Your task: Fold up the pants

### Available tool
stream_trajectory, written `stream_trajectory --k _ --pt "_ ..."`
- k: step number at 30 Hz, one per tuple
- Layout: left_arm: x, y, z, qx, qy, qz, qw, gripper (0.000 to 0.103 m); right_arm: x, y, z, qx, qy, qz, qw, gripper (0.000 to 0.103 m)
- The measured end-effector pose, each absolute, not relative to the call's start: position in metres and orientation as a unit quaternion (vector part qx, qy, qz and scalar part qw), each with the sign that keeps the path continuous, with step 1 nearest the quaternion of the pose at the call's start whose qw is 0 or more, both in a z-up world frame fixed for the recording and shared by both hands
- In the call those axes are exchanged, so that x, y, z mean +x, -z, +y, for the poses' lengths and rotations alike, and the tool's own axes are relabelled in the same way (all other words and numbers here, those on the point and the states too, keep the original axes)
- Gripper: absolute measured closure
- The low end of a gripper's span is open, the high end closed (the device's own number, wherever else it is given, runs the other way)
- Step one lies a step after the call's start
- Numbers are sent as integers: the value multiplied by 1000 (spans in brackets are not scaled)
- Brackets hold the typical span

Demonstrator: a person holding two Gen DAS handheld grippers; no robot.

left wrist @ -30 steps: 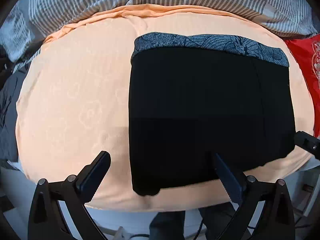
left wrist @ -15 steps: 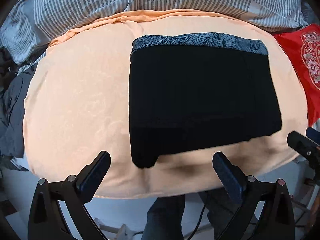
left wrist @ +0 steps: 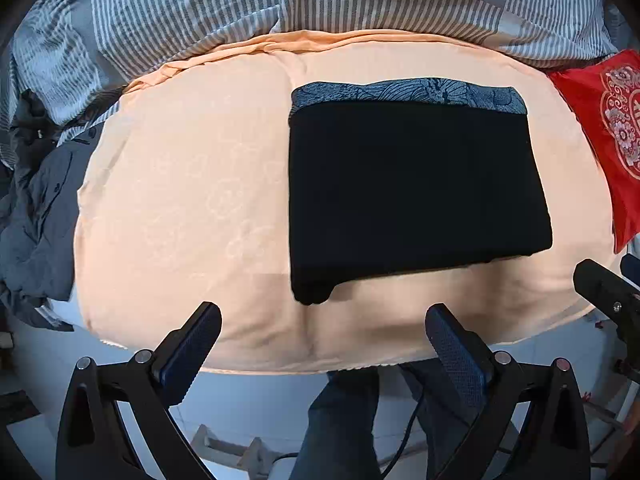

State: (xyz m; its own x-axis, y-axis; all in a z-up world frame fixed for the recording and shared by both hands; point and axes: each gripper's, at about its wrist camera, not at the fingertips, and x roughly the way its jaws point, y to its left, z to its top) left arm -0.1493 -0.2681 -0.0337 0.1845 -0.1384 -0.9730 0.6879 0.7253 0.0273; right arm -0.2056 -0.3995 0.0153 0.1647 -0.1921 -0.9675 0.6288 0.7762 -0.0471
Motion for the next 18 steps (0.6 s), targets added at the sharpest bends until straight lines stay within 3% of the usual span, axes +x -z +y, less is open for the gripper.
stream_trajectory --k 18 --pt "-144 19 -258 223 282 578 733 0 -200 -25 -388 183 269 597 733 0"
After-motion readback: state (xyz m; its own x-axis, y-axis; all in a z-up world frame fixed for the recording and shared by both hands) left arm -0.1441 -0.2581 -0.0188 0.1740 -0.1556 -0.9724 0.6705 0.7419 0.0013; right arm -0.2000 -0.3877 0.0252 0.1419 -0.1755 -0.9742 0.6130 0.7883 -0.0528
